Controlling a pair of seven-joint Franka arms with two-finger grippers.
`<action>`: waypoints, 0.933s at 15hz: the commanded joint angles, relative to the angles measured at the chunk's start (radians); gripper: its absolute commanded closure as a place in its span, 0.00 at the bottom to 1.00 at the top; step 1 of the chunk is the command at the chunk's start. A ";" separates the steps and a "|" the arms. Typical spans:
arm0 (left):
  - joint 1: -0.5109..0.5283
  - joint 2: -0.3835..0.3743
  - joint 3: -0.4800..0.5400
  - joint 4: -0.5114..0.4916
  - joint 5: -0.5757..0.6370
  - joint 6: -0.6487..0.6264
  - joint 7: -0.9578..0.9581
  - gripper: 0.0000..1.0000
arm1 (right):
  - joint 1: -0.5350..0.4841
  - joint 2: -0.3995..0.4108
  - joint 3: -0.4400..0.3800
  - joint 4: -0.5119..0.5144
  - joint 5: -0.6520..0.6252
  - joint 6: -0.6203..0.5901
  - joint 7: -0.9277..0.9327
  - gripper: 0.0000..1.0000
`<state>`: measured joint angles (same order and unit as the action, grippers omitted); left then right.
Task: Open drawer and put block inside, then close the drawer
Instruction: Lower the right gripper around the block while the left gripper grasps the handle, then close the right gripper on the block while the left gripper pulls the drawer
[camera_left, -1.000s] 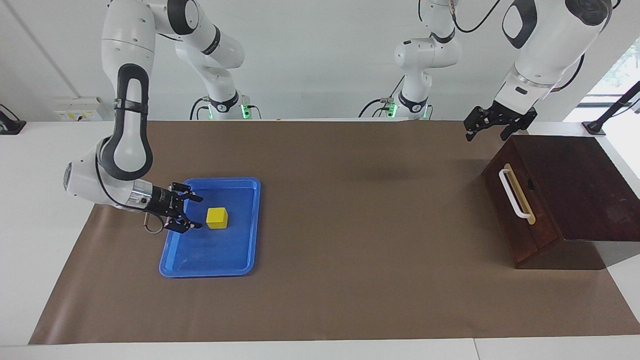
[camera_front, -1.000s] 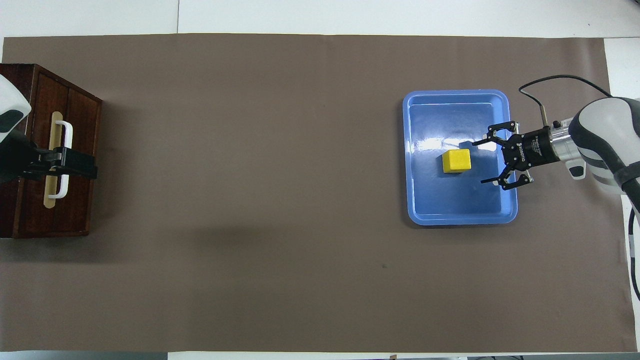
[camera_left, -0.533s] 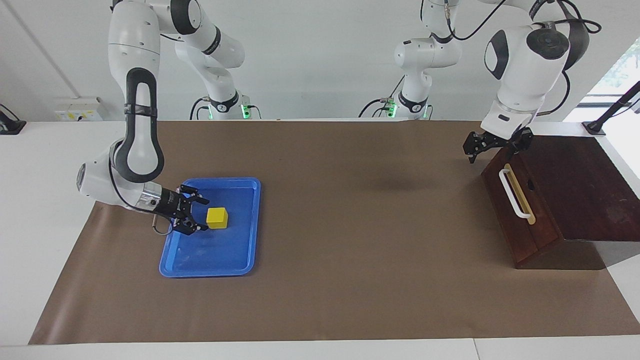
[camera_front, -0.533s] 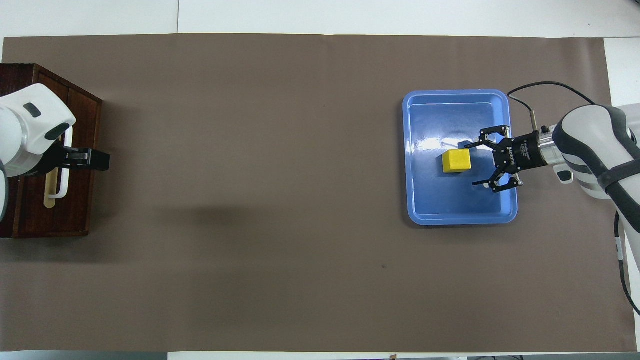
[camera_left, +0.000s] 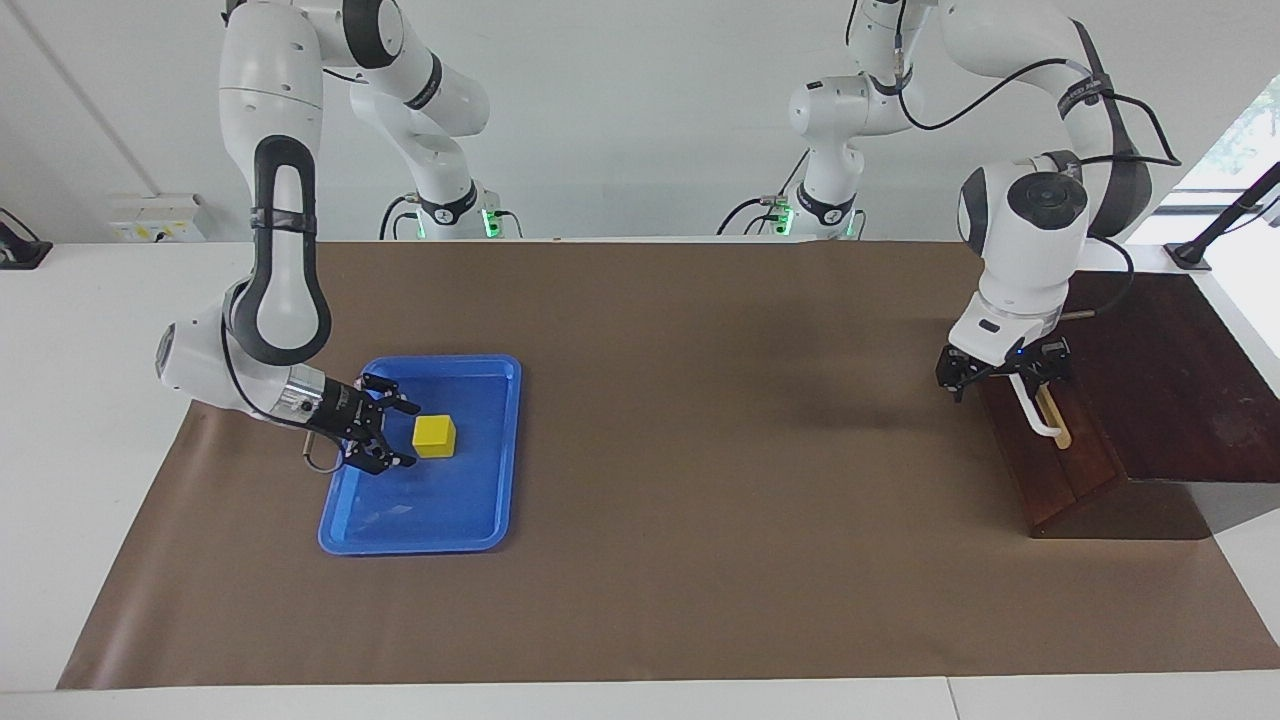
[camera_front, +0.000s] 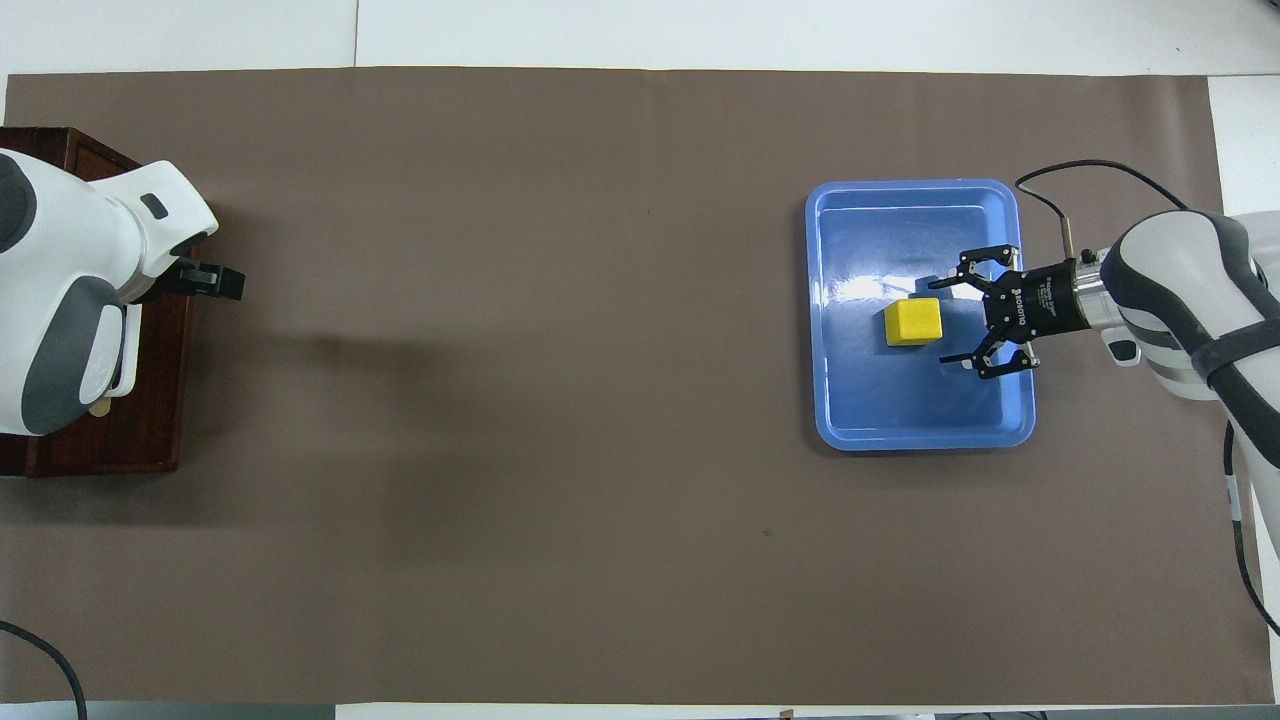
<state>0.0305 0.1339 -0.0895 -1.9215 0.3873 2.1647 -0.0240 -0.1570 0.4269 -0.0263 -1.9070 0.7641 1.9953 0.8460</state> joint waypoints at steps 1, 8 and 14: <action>0.054 0.003 -0.003 -0.002 0.044 0.041 0.018 0.00 | 0.001 -0.011 0.002 -0.023 0.029 0.030 -0.041 0.01; 0.045 0.003 -0.003 -0.033 0.045 0.041 0.010 0.00 | 0.034 -0.010 0.002 -0.038 0.058 0.076 -0.041 0.01; 0.040 -0.005 -0.004 -0.071 0.044 0.066 -0.001 0.00 | 0.033 -0.011 0.002 -0.047 0.058 0.080 -0.056 0.09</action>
<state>0.0717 0.1429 -0.0969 -1.9585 0.4104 2.1911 -0.0122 -0.1199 0.4275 -0.0265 -1.9288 0.7935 2.0541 0.8411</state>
